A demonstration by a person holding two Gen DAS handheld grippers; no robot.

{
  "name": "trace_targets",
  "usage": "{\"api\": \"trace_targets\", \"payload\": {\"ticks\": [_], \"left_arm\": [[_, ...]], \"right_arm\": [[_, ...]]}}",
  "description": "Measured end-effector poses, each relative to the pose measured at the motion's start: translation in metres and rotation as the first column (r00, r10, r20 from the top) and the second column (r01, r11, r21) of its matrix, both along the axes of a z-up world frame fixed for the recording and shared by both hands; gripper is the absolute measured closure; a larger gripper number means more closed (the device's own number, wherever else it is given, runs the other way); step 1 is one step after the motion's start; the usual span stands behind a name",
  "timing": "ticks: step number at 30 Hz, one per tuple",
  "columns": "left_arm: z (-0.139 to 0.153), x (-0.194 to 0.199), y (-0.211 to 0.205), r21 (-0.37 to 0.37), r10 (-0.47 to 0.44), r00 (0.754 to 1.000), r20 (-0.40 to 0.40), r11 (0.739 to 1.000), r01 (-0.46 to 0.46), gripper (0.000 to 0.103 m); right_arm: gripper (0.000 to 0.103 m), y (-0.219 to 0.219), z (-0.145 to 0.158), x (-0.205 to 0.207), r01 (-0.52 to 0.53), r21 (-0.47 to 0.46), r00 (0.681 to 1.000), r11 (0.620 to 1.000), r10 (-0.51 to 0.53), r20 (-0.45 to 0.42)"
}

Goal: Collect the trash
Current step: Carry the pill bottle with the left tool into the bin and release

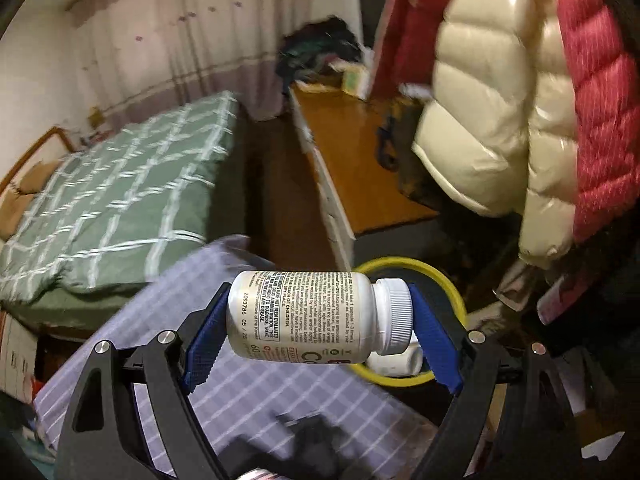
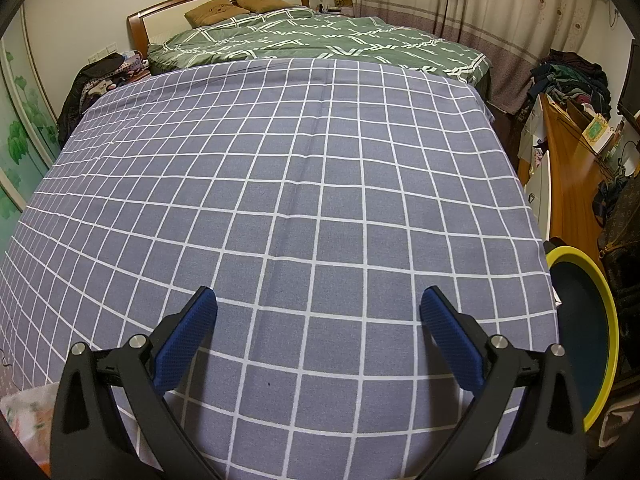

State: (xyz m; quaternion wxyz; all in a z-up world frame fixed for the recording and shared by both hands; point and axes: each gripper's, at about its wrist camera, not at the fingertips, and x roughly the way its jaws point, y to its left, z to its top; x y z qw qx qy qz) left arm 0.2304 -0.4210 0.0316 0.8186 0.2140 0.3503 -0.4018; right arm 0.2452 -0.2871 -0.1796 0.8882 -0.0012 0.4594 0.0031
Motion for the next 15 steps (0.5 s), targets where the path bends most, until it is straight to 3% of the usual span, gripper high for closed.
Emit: {"api": "trace_targets", "payload": {"ticks": [7, 15], "left_arm": [[-0.062, -0.006, -0.080, 0.101, -0.048, 0.994, -0.094, 0.993, 0.057, 0.019], [-0.115, -0.010, -0.136, 0.176, -0.036, 0.980, -0.193, 0.982, 0.071, 0.019]], "right_arm": [[0.005, 0.000, 0.000, 0.000, 0.000, 0.000, 1.000, 1.000, 0.000, 0.000], [0.005, 0.000, 0.000, 0.000, 0.001, 0.000, 1.000, 1.000, -0.001, 0.000]]}}
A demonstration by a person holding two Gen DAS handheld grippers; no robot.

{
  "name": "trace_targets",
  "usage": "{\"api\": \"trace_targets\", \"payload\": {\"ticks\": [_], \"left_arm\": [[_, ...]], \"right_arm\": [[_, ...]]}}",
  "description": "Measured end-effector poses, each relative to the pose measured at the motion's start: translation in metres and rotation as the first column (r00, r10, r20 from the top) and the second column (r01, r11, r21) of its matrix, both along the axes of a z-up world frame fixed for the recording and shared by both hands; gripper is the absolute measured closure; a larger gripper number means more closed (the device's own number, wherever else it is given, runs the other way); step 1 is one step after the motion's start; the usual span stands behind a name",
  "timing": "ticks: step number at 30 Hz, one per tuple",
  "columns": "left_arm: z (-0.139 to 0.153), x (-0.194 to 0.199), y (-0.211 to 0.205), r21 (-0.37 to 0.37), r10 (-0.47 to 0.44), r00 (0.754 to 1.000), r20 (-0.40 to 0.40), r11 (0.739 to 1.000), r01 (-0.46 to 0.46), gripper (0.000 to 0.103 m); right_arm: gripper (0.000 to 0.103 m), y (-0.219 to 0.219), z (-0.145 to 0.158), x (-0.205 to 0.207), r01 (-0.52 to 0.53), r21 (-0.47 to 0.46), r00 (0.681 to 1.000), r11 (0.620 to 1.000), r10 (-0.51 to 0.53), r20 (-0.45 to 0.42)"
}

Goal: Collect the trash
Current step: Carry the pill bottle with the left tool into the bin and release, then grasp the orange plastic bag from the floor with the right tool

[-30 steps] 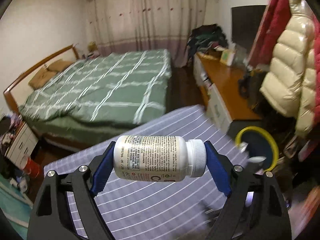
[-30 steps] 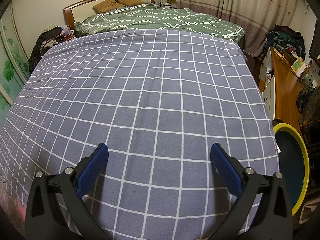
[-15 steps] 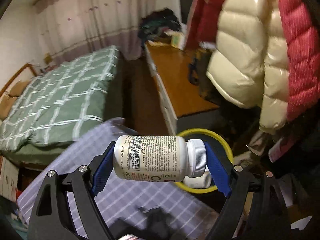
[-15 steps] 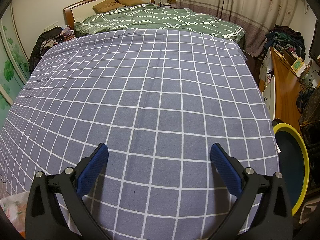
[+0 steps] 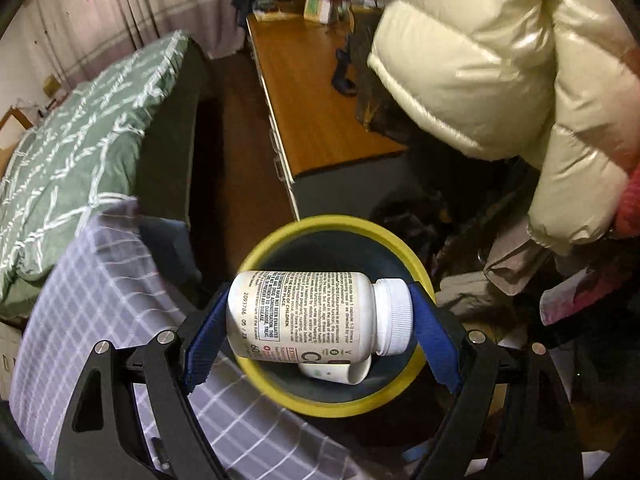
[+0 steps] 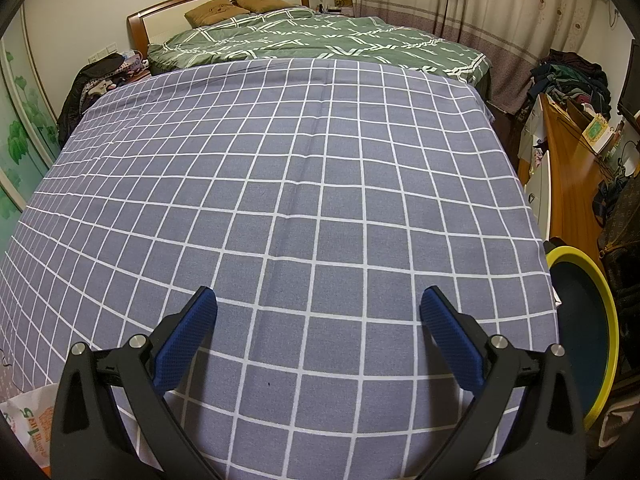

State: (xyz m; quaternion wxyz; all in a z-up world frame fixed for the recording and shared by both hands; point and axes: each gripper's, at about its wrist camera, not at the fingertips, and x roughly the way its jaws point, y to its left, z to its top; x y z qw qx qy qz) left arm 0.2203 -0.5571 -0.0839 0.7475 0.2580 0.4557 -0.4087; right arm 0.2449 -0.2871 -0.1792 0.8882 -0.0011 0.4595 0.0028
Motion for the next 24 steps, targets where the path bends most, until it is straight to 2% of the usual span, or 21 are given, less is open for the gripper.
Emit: {"api": "trace_targets", "payload": {"ticks": [2, 5, 7, 9, 12, 15, 19, 22, 24], "left_arm": [[-0.012, 0.001, -0.009, 0.017, 0.007, 1.000, -0.018, 1.000, -0.007, 0.008], [-0.017, 0.004, -0.013, 0.022, 0.020, 1.000, -0.022, 1.000, -0.019, 0.008], [-0.009, 0.007, -0.006, -0.006, 0.036, 0.999, -0.041, 0.999, -0.037, 0.008], [0.013, 0.009, 0.014, -0.071, 0.048, 0.998, -0.042, 0.996, -0.051, 0.008], [0.063, 0.001, 0.061, -0.191, 0.067, 0.998, 0.016, 0.980, -0.062, 0.008], [0.118, -0.012, 0.136, -0.318, 0.136, 0.987, 0.086, 0.942, -0.102, 0.008], [0.163, -0.028, 0.240, -0.424, 0.288, 0.939, 0.188, 0.886, -0.187, 0.005], [0.173, -0.044, 0.337, -0.493, 0.435, 0.870, 0.233, 0.823, -0.280, 0.005], [0.171, -0.055, 0.386, -0.531, 0.512, 0.827, 0.234, 0.779, -0.332, 0.005]], "right_arm": [[0.005, 0.000, 0.000, 0.000, 0.000, 0.000, 1.000, 1.000, 0.000, 0.000], [0.005, 0.000, 0.000, 0.000, 0.000, 0.000, 1.000, 1.000, 0.000, 0.000], [0.005, 0.000, 0.000, 0.000, 0.000, 0.000, 1.000, 1.000, 0.000, 0.000], [0.005, 0.000, 0.000, 0.000, 0.000, 0.000, 1.000, 1.000, 0.000, 0.000], [0.005, 0.000, 0.000, 0.000, 0.000, 0.000, 1.000, 1.000, 0.000, 0.000], [0.005, 0.000, 0.000, 0.000, 0.000, 0.000, 1.000, 1.000, 0.000, 0.000], [0.005, 0.000, 0.000, 0.000, 0.001, 0.000, 1.000, 1.000, -0.001, 0.000], [0.005, 0.000, 0.000, 0.000, 0.001, 0.000, 1.000, 1.000, -0.001, 0.000], [0.005, 0.000, 0.000, 0.000, 0.001, 0.000, 1.000, 1.000, -0.001, 0.000]]}}
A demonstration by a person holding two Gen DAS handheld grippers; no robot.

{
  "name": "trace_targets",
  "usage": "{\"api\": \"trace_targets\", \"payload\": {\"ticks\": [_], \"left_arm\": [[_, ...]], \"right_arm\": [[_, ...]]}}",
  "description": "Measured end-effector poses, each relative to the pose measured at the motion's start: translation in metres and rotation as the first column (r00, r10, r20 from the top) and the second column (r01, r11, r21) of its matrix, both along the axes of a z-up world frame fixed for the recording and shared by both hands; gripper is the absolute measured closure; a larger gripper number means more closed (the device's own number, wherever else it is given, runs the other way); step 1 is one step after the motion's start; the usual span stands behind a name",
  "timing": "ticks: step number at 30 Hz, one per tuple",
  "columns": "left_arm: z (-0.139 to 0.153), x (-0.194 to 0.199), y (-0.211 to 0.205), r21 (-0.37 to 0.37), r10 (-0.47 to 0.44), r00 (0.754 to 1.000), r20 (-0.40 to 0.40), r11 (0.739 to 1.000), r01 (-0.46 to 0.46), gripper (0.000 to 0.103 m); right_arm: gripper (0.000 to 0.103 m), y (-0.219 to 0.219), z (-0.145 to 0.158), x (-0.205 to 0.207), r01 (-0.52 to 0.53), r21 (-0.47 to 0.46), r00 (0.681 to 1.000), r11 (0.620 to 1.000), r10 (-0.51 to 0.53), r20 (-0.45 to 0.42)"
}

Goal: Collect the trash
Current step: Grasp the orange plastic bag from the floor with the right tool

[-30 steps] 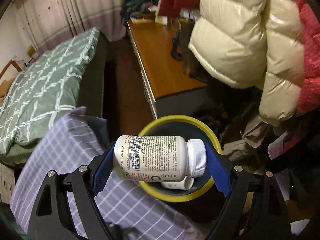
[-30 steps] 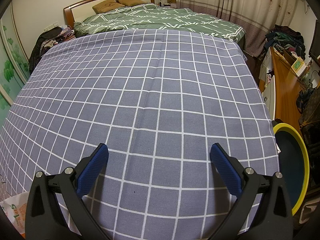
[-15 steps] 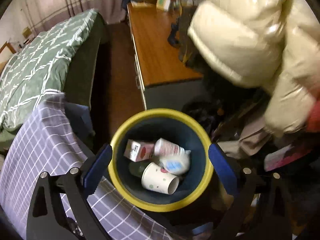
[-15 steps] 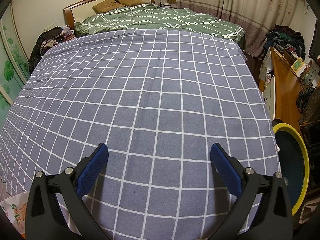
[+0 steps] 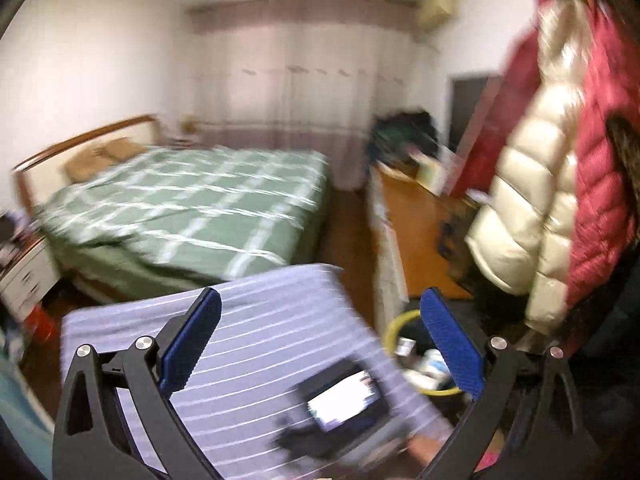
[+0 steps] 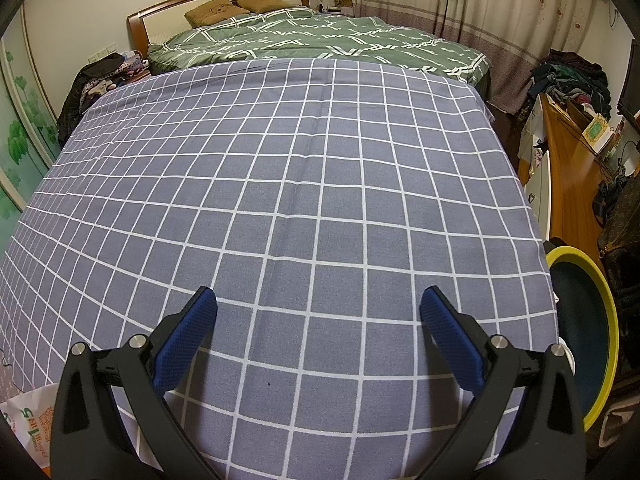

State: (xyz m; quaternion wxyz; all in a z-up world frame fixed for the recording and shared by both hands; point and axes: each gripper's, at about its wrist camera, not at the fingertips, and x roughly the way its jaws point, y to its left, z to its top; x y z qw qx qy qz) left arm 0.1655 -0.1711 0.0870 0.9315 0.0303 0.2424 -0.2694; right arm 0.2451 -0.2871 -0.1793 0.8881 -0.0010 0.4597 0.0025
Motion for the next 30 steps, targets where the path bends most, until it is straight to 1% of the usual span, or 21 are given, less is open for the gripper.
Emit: {"api": "trace_targets", "payload": {"ticks": [2, 3, 6, 8, 11, 13, 14, 16, 17, 18, 20, 21, 23, 25, 27, 29, 30], "left_arm": [[-0.010, -0.014, 0.058, -0.044, 0.096, 0.995, 0.014, 0.994, -0.096, 0.005], [-0.015, -0.019, 0.079, -0.061, 0.134, 0.991, 0.017, 0.989, -0.133, 0.005], [-0.043, -0.040, 0.150, -0.128, 0.268, 0.963, 0.006, 0.956, -0.265, 0.005], [-0.061, -0.052, 0.183, -0.147, 0.336, 0.942, -0.001, 0.932, -0.332, 0.005], [-0.087, -0.067, 0.221, -0.140, 0.438, 0.899, -0.014, 0.889, -0.436, 0.005], [-0.105, -0.071, 0.236, -0.115, 0.471, 0.881, -0.029, 0.874, -0.471, 0.005], [-0.112, -0.071, 0.241, -0.098, 0.479, 0.877, -0.036, 0.872, -0.480, 0.005], [-0.124, -0.069, 0.247, -0.059, 0.497, 0.866, -0.052, 0.864, -0.500, 0.005], [-0.128, -0.069, 0.249, -0.051, 0.503, 0.862, -0.057, 0.861, -0.506, 0.005], [-0.133, -0.067, 0.252, -0.044, 0.509, 0.858, -0.067, 0.858, -0.512, 0.005], [-0.140, -0.064, 0.253, -0.044, 0.510, 0.856, -0.081, 0.856, -0.515, 0.005], [-0.142, -0.065, 0.252, -0.049, 0.510, 0.856, -0.084, 0.856, -0.515, 0.005], [-0.147, -0.065, 0.252, -0.059, 0.504, 0.859, -0.091, 0.858, -0.510, 0.005], [-0.149, -0.065, 0.251, -0.058, 0.498, 0.862, -0.092, 0.862, -0.504, 0.005], [-0.151, -0.064, 0.245, -0.049, 0.496, 0.864, -0.086, 0.864, -0.501, 0.005], [-0.151, -0.066, 0.242, -0.036, 0.500, 0.863, -0.072, 0.864, -0.503, 0.005], [-0.151, -0.066, 0.242, -0.032, 0.501, 0.863, -0.067, 0.863, -0.504, 0.005]], "right_arm": [[0.005, 0.000, 0.000, 0.000, 0.000, 0.000, 1.000, 1.000, 0.000, 0.000], [0.005, 0.000, 0.000, 0.000, 0.000, 0.000, 1.000, 1.000, 0.000, 0.000], [0.005, 0.000, 0.000, 0.000, 0.000, 0.001, 1.000, 1.000, 0.000, 0.000], [0.005, 0.000, 0.000, 0.000, 0.000, 0.000, 1.000, 1.000, 0.000, 0.000], [0.007, -0.001, 0.000, 0.000, -0.005, 0.006, 1.000, 1.000, 0.005, 0.002], [0.007, -0.006, 0.004, -0.003, -0.003, 0.025, 1.000, 1.000, 0.003, 0.007], [0.007, -0.009, 0.010, -0.010, -0.008, 0.047, 1.000, 0.999, 0.007, 0.020], [0.007, -0.012, 0.032, -0.032, -0.066, 0.108, 0.996, 0.992, 0.058, 0.072], [0.007, -0.011, 0.045, -0.046, -0.111, 0.140, 0.990, 0.984, 0.097, 0.106], [0.007, -0.009, 0.055, -0.057, -0.152, 0.160, 0.983, 0.975, 0.132, 0.129], [0.007, 0.002, 0.077, -0.086, -0.288, 0.191, 0.951, 0.939, 0.256, 0.173], [0.007, 0.010, 0.083, -0.098, -0.349, 0.187, 0.931, 0.918, 0.318, 0.177], [0.007, 0.033, 0.087, -0.121, -0.475, 0.149, 0.878, 0.867, 0.453, 0.156], [0.007, 0.048, 0.083, -0.136, -0.534, 0.116, 0.844, 0.838, 0.520, 0.133], [0.007, 0.059, 0.073, -0.145, -0.577, 0.110, 0.817, 0.809, 0.569, 0.098], [0.007, 0.067, 0.064, -0.151, -0.597, 0.110, 0.802, 0.795, 0.592, 0.072], [0.007, 0.071, 0.059, -0.153, -0.601, 0.097, 0.799, 0.794, 0.598, 0.056]]}}
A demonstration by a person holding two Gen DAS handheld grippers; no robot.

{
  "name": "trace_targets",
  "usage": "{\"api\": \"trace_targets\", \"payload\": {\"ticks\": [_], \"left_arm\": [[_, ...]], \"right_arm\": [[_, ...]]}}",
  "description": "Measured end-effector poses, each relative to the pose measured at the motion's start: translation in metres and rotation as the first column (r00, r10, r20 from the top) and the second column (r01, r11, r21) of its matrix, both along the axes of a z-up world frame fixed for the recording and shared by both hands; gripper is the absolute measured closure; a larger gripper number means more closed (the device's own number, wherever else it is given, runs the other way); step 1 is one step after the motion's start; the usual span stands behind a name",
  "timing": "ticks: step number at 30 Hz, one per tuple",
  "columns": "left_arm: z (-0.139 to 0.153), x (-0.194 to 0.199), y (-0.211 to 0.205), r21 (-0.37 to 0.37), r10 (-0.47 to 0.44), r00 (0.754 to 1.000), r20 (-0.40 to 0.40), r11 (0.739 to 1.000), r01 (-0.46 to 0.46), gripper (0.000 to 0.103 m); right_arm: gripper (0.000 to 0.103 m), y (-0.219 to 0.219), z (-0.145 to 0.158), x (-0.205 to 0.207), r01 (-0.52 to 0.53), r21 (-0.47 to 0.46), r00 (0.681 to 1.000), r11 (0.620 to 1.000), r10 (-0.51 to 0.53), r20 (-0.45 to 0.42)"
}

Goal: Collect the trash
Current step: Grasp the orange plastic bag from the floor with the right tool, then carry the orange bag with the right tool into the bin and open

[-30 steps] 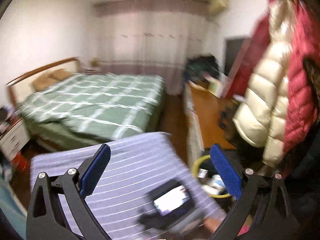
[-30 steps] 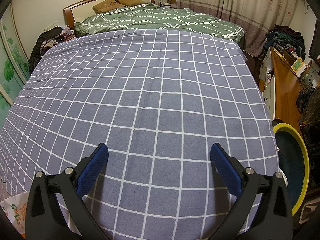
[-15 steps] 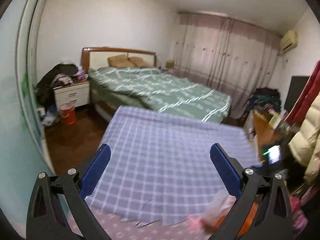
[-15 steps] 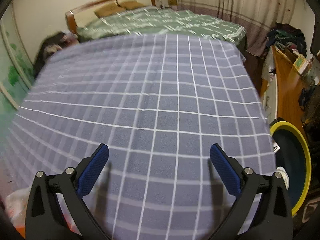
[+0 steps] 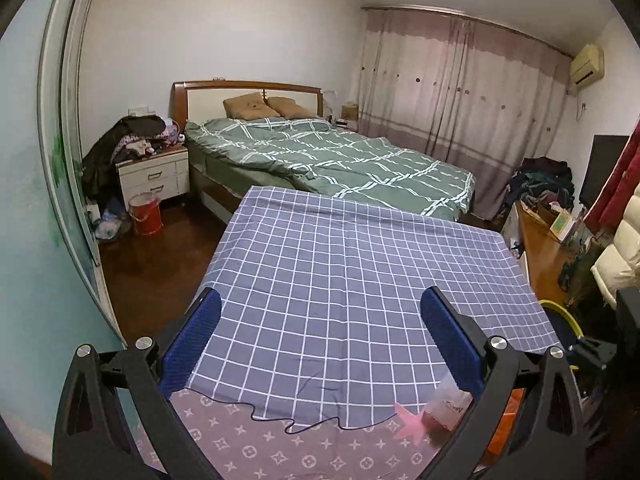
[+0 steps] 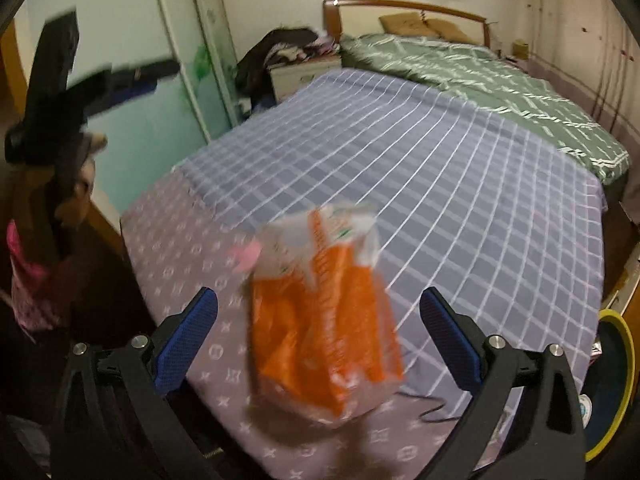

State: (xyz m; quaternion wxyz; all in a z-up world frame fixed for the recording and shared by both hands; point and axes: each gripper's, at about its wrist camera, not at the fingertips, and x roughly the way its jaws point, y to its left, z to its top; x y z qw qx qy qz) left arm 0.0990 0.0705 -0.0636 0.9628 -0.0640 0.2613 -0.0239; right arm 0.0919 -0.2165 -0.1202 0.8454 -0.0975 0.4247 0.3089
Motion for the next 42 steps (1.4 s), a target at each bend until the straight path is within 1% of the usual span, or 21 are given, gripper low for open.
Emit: {"api": "trace_targets", "payload": {"ticks": [3, 7, 9, 10, 11, 12, 18, 20, 25, 27, 30, 33, 35, 36, 39, 40, 41, 42], "left_arm": [[-0.002, 0.000, -0.003, 0.002, -0.005, 1.000, 0.000, 1.000, 0.005, 0.005], [-0.008, 0.001, -0.005, -0.011, -0.017, 1.000, -0.021, 1.000, 0.017, 0.005], [-0.009, 0.001, -0.007, -0.017, -0.024, 0.999, -0.030, 1.000, 0.023, 0.005], [-0.011, 0.002, -0.008, -0.018, -0.028, 0.999, -0.035, 0.999, 0.027, 0.005], [-0.012, 0.003, -0.009, -0.018, -0.032, 0.999, -0.039, 0.999, 0.031, 0.005], [-0.013, 0.004, -0.010, -0.018, -0.035, 0.999, -0.041, 0.999, 0.034, 0.005], [-0.016, 0.007, -0.013, -0.024, -0.039, 0.998, -0.047, 0.999, 0.038, 0.005], [-0.018, 0.008, -0.015, -0.029, -0.044, 0.998, -0.053, 0.999, 0.042, 0.005], [-0.021, 0.010, -0.021, -0.026, -0.055, 0.997, -0.058, 0.998, 0.053, 0.005], [-0.021, 0.012, -0.021, -0.023, -0.056, 0.997, -0.059, 0.998, 0.055, 0.005], [-0.022, 0.017, -0.025, -0.024, -0.057, 0.996, -0.068, 0.998, 0.056, 0.005], [-0.025, 0.022, -0.029, -0.026, -0.061, 0.995, -0.080, 0.998, 0.059, 0.005], [-0.026, 0.025, -0.032, -0.027, -0.064, 0.994, -0.085, 0.998, 0.062, 0.005], [-0.026, 0.027, -0.034, -0.027, -0.066, 0.994, -0.088, 0.998, 0.064, 0.005], [-0.027, 0.033, -0.042, -0.018, -0.074, 0.993, -0.096, 0.997, 0.073, 0.005], [-0.027, 0.035, -0.045, -0.014, -0.077, 0.992, -0.098, 0.997, 0.076, 0.005], [-0.027, 0.035, -0.047, -0.011, -0.080, 0.992, -0.100, 0.997, 0.079, 0.005], [-0.028, 0.036, -0.048, -0.008, -0.082, 0.992, -0.100, 0.997, 0.082, 0.005]], "right_arm": [[0.006, 0.010, -0.017, -0.007, -0.017, -0.068, 1.000, 0.998, 0.017, -0.007], [0.007, 0.020, -0.034, -0.007, -0.027, -0.127, 1.000, 0.992, 0.026, -0.010], [0.007, 0.022, -0.041, -0.005, -0.028, -0.142, 0.999, 0.990, 0.025, -0.020], [0.013, 0.021, -0.045, -0.005, -0.025, -0.147, 0.999, 0.989, 0.021, -0.027], [0.023, 0.020, -0.048, -0.005, -0.023, -0.151, 0.999, 0.988, 0.018, -0.036], [0.026, 0.019, -0.051, -0.004, -0.021, -0.154, 0.999, 0.988, 0.014, -0.046], [0.048, 0.003, -0.043, -0.003, 0.024, -0.093, 0.998, 0.995, -0.029, -0.048], [0.055, -0.002, -0.040, -0.004, 0.043, -0.088, 0.998, 0.995, -0.047, -0.043], [0.057, -0.024, -0.033, 0.001, 0.097, -0.044, 0.994, 0.994, -0.100, -0.052], [0.057, -0.041, -0.029, 0.005, 0.143, -0.021, 0.988, 0.989, -0.144, -0.056], [0.057, -0.081, -0.018, 0.014, 0.250, 0.010, 0.967, 0.968, -0.250, -0.044], [0.056, -0.137, -0.009, 0.026, 0.386, 0.056, 0.922, 0.921, -0.383, -0.052], [0.055, -0.183, -0.007, 0.036, 0.491, 0.078, 0.871, 0.867, -0.487, -0.072], [0.054, -0.206, -0.008, 0.042, 0.551, 0.076, 0.834, 0.831, -0.545, -0.084], [0.053, -0.257, -0.024, 0.057, 0.665, 0.026, 0.744, 0.746, -0.659, -0.113], [0.053, -0.276, -0.034, 0.064, 0.703, -0.005, 0.704, 0.711, -0.697, -0.134], [0.054, -0.291, -0.044, 0.070, 0.731, -0.033, 0.671, 0.682, -0.726, -0.151], [0.054, -0.304, -0.053, 0.075, 0.749, -0.055, 0.646, 0.661, -0.745, -0.165]]}}
